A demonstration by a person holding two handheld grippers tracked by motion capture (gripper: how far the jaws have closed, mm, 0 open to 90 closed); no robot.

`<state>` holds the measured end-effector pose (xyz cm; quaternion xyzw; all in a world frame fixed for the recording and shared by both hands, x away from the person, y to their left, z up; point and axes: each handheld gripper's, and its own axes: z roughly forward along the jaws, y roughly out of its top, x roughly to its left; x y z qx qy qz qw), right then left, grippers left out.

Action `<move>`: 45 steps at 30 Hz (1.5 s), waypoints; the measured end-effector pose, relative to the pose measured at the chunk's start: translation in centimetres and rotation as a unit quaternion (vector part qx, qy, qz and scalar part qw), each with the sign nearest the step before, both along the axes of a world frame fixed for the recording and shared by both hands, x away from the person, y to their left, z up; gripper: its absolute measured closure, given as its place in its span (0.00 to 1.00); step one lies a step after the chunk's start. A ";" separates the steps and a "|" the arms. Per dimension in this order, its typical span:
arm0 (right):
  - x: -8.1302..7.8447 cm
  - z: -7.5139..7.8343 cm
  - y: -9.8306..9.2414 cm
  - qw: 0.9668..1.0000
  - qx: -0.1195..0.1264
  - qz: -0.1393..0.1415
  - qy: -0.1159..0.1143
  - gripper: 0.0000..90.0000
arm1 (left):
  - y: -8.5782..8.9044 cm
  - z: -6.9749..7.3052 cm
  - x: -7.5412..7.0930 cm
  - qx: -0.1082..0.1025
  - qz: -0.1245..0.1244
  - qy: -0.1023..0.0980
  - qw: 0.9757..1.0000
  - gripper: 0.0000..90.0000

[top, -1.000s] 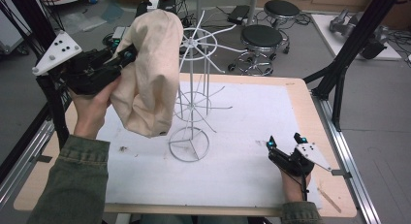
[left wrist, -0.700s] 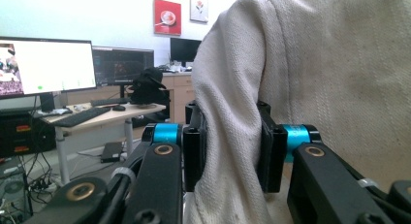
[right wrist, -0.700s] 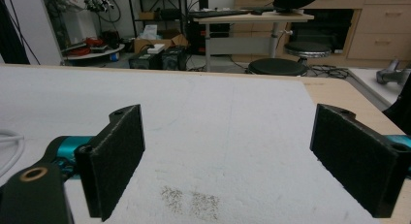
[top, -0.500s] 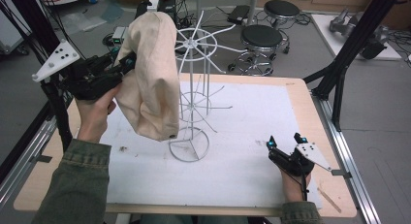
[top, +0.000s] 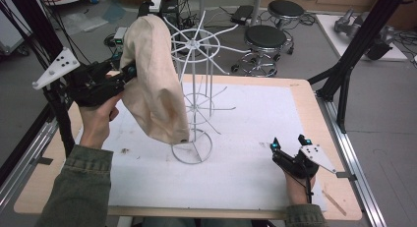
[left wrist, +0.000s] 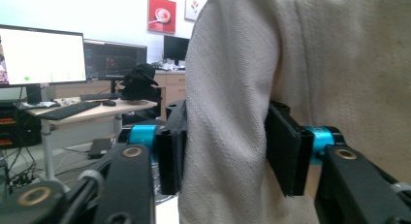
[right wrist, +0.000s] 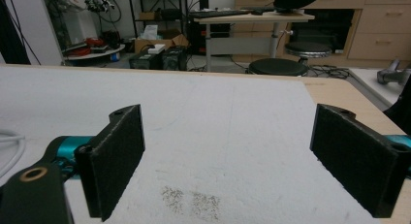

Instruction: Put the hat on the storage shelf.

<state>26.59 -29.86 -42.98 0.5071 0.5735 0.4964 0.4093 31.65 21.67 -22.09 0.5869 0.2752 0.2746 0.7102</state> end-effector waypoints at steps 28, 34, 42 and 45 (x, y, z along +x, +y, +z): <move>0.0 0.0 0.0 1.000 0.001 -0.002 0.003 0.13 | 5.4 -3.6 -2.1 -0.066 0.087 0.006 0.994 0.28; 0.1 0.0 0.0 1.000 0.001 -0.003 0.002 0.13 | 6.2 -4.3 -2.9 -0.060 0.137 -0.006 0.989 0.30; 0.0 0.0 0.0 1.000 -0.001 -0.003 0.002 0.13 | 6.5 -5.2 -3.5 -0.041 0.238 -0.007 0.970 0.28; 0.0 0.0 0.0 1.000 -0.001 -0.004 0.002 0.13 | 6.9 -5.7 -3.6 -0.042 0.264 -0.003 0.964 0.25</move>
